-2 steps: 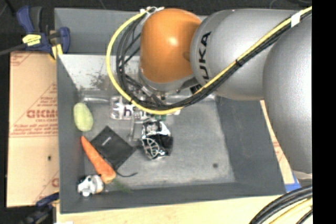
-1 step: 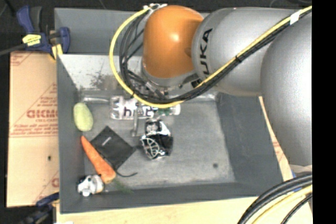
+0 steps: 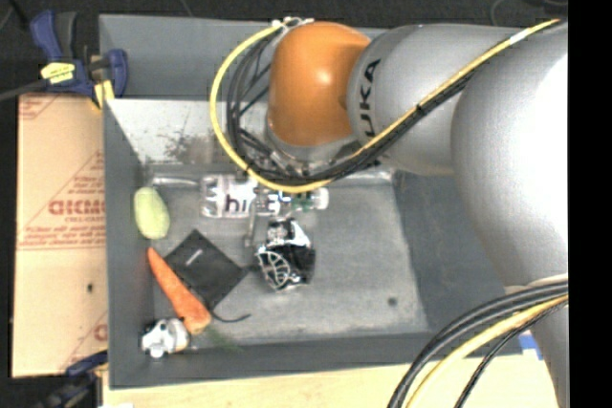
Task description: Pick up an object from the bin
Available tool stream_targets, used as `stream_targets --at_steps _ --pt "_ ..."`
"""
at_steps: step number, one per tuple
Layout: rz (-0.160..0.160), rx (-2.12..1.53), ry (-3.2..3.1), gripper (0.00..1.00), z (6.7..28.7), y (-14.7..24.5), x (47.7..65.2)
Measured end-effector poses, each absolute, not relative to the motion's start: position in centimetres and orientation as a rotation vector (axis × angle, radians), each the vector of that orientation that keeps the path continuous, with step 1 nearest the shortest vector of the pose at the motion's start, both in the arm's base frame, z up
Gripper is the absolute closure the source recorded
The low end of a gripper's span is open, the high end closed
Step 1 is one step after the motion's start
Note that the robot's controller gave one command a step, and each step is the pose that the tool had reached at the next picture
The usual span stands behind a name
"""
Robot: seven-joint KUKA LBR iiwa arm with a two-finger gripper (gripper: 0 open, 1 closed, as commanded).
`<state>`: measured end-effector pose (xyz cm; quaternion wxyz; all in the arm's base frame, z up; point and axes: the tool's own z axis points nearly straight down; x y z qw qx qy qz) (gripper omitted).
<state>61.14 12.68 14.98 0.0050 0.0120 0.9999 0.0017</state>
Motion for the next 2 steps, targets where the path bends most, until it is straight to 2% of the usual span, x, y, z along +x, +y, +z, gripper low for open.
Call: stream_targets --at_steps 1,2 --pt "0.003 -0.064 3.129 0.0 12.3 12.0 63.4" --pt "0.016 -0.272 3.079 1.0 8.5 11.1 64.2"
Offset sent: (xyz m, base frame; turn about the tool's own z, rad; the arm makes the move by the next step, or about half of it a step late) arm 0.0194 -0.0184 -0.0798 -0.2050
